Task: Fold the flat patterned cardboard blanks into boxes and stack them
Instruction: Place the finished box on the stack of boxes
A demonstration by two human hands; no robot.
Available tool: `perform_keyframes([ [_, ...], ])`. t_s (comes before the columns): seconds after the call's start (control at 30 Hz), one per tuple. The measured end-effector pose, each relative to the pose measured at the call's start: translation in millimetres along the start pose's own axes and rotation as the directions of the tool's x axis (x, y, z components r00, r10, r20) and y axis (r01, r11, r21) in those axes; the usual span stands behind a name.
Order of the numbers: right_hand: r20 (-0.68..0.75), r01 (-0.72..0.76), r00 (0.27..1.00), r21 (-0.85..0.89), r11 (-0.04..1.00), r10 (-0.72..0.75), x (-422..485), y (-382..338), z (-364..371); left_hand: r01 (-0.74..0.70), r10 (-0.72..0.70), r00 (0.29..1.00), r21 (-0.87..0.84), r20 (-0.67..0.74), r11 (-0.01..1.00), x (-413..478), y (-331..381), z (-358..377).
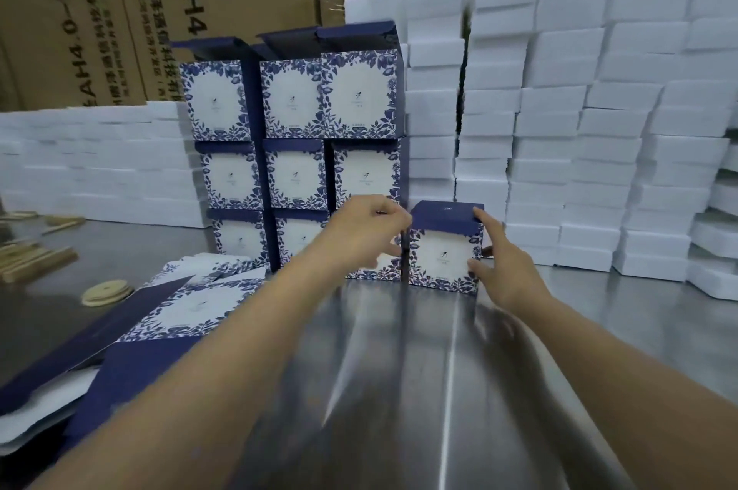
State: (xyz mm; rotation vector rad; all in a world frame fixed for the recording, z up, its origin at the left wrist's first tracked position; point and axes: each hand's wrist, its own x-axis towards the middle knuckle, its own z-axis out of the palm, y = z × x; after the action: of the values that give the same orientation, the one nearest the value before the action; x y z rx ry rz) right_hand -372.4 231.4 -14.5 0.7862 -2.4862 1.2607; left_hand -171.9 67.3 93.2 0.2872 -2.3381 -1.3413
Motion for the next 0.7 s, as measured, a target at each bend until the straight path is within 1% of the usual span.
perform_keyframes([
  [0.03,0.014,-0.023,1.000,-0.004,1.000,0.023,2,-1,0,-0.041,0.035,0.998,0.147,0.043,0.988,-13,7,-29],
  [0.1,0.030,-0.056,0.998,-0.019,0.998,0.056,6,-5,-1,-0.095,0.092,0.995,0.376,0.024,0.922,-42,20,-84],
  [0.17,0.032,-0.092,0.995,-0.020,0.996,0.093,8,-9,0,-0.046,0.084,0.995,0.538,-0.046,0.842,-72,21,-128],
  [0.2,0.036,-0.120,0.992,0.017,0.993,0.119,8,-12,1,0.009,0.045,0.996,0.608,-0.074,0.794,-85,16,-144],
  [0.27,0.043,-0.165,0.986,0.108,0.980,0.161,4,-17,5,0.148,-0.098,0.989,0.718,-0.111,0.680,-108,-10,-167],
  [0.3,0.034,-0.170,0.985,0.125,0.978,0.167,1,-18,6,0.199,-0.169,0.978,0.763,-0.119,0.614,-117,-28,-173],
  [0.33,0.023,-0.168,0.986,0.116,0.979,0.166,-2,-19,8,0.239,-0.242,0.963,0.795,-0.120,0.558,-124,-46,-175],
  [0.37,0.019,-0.163,0.987,0.098,0.982,0.162,-5,-18,8,0.274,-0.314,0.942,0.805,-0.115,0.526,-129,-63,-173],
  [0.4,0.022,-0.161,0.987,0.086,0.983,0.160,-8,-18,8,0.300,-0.369,0.923,0.809,-0.111,0.506,-133,-77,-170],
  [0.43,0.031,-0.160,0.987,0.083,0.984,0.158,-12,-17,8,0.309,-0.388,0.915,0.815,-0.114,0.490,-137,-89,-166],
  [0.47,0.045,-0.155,0.987,0.075,0.985,0.152,-16,-15,7,0.300,-0.369,0.921,0.826,-0.122,0.476,-138,-99,-163],
  [0.53,0.079,-0.140,0.987,0.028,0.990,0.137,-25,-11,1,0.272,-0.282,0.947,0.855,-0.156,0.440,-138,-114,-159],
  [0.6,0.107,-0.139,0.984,-0.015,0.990,0.140,-33,-6,-8,0.284,-0.232,0.951,0.873,-0.204,0.397,-139,-118,-153],
  [0.7,0.154,-0.164,0.974,-0.029,0.986,0.167,-49,2,-25,0.318,-0.228,0.943,0.849,-0.241,0.421,-139,-111,-139],
])
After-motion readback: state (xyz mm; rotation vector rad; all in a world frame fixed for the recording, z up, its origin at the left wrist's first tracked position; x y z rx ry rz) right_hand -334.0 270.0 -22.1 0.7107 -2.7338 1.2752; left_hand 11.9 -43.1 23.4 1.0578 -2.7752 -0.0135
